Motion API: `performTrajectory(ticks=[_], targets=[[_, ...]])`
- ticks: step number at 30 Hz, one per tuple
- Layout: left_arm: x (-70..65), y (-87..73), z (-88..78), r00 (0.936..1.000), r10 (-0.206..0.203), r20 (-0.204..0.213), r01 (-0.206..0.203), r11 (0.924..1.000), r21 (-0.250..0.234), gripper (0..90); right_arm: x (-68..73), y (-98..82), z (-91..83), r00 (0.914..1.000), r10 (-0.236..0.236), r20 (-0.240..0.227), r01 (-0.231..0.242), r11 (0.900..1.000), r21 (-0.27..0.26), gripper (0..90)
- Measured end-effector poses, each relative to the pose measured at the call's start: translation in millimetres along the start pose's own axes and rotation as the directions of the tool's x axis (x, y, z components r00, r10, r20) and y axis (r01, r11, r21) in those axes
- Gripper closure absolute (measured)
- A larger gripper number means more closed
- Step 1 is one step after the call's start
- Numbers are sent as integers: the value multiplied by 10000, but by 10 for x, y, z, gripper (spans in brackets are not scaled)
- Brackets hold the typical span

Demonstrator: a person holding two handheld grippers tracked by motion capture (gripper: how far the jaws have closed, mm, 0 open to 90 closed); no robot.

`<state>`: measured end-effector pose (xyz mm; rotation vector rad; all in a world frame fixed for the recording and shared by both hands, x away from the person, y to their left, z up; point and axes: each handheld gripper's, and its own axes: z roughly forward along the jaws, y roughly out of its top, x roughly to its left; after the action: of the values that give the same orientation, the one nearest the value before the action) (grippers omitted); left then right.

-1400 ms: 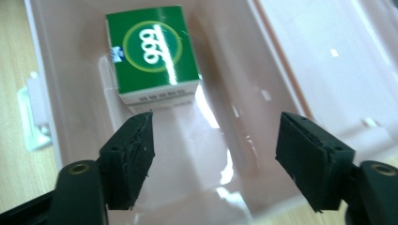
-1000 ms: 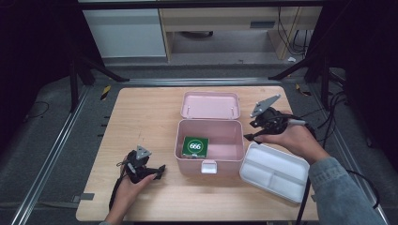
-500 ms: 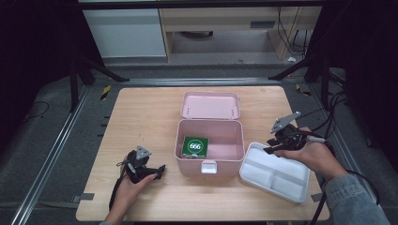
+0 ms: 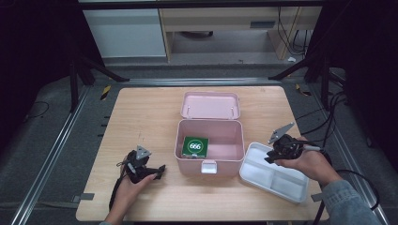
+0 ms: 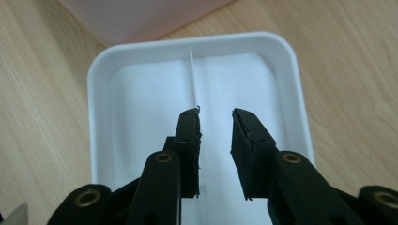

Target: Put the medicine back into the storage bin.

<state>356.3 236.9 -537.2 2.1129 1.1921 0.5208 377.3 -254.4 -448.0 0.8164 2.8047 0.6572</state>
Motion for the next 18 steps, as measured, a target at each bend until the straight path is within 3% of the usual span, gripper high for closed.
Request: performTrajectory(ticks=[18], targets=[[0,0,0,10000,-3,5,3,10000,-9,16,-6,-158,296,9998,-57,-180,78,9927,1201,767]])
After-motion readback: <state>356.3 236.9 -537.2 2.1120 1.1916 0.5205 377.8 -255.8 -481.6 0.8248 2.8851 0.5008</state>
